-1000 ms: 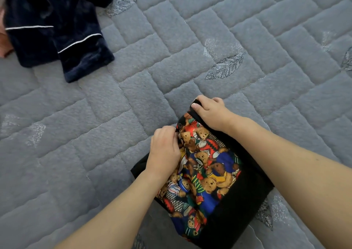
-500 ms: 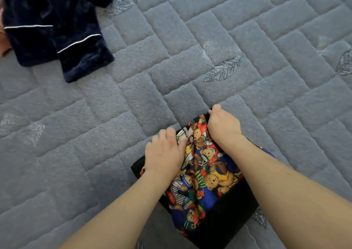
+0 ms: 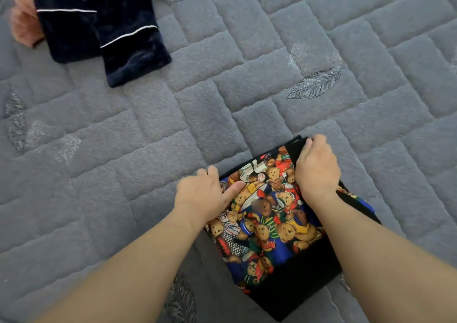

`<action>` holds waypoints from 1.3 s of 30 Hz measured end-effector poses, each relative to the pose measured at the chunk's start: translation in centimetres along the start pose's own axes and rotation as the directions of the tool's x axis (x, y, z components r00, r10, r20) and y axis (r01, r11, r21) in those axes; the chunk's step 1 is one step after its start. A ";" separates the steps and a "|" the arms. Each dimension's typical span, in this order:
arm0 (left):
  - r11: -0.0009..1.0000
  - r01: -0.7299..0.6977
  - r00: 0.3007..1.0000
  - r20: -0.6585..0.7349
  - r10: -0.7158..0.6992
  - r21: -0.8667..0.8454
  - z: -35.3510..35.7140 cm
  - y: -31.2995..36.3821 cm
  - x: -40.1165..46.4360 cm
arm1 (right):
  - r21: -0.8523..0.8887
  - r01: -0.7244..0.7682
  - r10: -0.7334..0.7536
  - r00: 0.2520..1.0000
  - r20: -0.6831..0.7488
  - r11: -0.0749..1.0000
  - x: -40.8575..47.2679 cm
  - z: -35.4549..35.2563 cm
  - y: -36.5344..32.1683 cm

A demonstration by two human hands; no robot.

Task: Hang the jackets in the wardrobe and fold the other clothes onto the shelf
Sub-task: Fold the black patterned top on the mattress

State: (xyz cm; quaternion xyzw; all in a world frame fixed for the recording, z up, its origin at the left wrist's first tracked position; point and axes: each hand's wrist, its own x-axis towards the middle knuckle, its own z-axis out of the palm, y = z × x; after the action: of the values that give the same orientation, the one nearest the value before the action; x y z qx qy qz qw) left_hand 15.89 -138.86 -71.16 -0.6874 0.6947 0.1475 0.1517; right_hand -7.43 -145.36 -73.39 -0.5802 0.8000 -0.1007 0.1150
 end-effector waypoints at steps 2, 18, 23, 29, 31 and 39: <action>0.999 -0.032 0.999 -0.011 0.032 0.025 0.0 0.5 0.0 | 0.033 -0.028 0.028 1.000 0.000 0.999 0.2 0.5 0.6; 0.936 -0.130 0.973 0.142 0.184 -0.326 0.4 3.6 -0.2 | 0.383 -0.217 -0.135 0.693 0.708 0.898 -0.8 -4.7 2.2; 0.946 -0.083 0.987 0.105 0.121 -0.312 -0.2 -1.0 -5.2 | 0.323 -0.428 -0.165 0.365 0.916 0.844 -5.7 -5.3 -0.1; 0.926 0.027 0.999 0.031 -0.016 -0.377 -6.3 -10.4 -11.9 | 0.350 -0.529 -0.193 0.329 0.924 0.773 -12.0 -9.3 -9.9; 0.920 0.029 0.999 0.023 -0.022 -0.391 -9.7 -14.2 -14.4 | 0.391 -0.526 -0.236 0.339 0.911 0.755 -14.0 -12.0 -14.2; 0.955 0.079 0.985 -0.123 -0.119 -0.287 -24.5 -29.8 -28.9 | 0.536 -0.489 -0.431 0.319 0.844 0.688 -25.1 -23.8 -32.3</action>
State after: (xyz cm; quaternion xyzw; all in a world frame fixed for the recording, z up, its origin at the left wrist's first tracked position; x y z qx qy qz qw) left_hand 45.76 -123.05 -36.80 -0.7446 0.6401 0.1888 0.0111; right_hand 22.18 -130.72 -39.50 -0.4087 0.4731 -0.0462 0.7791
